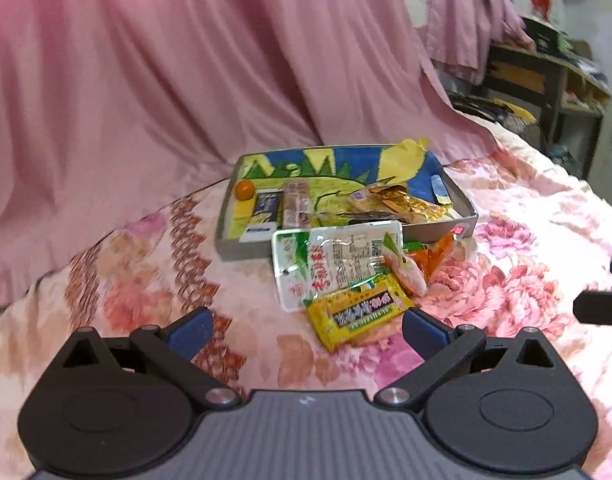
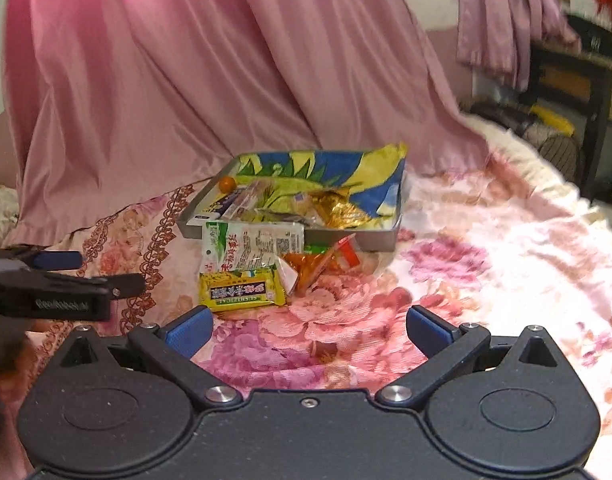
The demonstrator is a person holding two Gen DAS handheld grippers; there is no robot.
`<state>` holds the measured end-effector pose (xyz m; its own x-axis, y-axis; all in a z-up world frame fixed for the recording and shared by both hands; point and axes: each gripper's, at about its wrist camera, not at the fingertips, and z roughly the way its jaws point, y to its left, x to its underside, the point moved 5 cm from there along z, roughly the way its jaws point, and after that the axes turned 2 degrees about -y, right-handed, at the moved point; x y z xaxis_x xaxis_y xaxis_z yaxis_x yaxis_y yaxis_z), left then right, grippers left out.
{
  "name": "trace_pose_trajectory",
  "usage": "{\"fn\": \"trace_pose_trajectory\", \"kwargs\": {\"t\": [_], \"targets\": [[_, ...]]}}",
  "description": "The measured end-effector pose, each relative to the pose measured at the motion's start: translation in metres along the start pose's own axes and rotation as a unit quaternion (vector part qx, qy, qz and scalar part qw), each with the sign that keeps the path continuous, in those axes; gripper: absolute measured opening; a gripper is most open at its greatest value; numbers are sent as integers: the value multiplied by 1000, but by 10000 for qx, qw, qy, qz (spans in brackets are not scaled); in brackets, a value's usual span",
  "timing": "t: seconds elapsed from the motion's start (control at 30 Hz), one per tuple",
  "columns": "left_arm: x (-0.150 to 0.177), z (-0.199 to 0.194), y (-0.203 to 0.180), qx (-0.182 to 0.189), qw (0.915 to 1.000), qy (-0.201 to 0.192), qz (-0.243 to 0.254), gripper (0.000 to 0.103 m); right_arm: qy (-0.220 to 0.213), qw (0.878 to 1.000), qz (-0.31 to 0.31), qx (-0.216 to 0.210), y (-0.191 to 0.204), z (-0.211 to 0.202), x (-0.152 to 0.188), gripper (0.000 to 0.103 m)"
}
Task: Organize snacks
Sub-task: 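Grasp the yellow bar with the left tool while the right tool grasps the orange snack pack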
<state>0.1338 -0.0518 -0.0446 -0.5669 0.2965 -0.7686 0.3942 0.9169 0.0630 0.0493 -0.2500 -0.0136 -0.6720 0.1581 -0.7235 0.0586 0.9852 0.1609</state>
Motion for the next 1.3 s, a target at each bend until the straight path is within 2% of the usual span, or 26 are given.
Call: {"fn": "trace_pose_trajectory", "kwargs": {"t": [0.07,0.23,0.4,0.6,0.83,1.13,1.23,1.3], "targets": [[0,13,-3,104,9998,-10,191,103,241,9995,-81,-206,-5,13,-6,102],[3,43,-14,402,9964,32,746,103,620,9976,-126,-290,-20,47,-20,102],[11,72,-29,591,9880,164,1417,103,767,9961,68,-439,-26,90,-23,102],[20,104,-42,766,9784,304,1896,103,831,9947,-135,-587,-12,128,-23,102],[26,127,-43,735,9755,378,2037,103,1058,9889,596,-859,-6,175,-26,102],[24,141,-46,708,9729,395,2166,102,1008,9824,1396,-727,-12,214,-33,102],[24,143,-48,657,9719,460,2213,93,998,9818,1501,-606,-14,225,-33,102],[25,140,-50,753,9720,487,2174,83,973,9837,1412,-535,-12,230,-33,102]]}}
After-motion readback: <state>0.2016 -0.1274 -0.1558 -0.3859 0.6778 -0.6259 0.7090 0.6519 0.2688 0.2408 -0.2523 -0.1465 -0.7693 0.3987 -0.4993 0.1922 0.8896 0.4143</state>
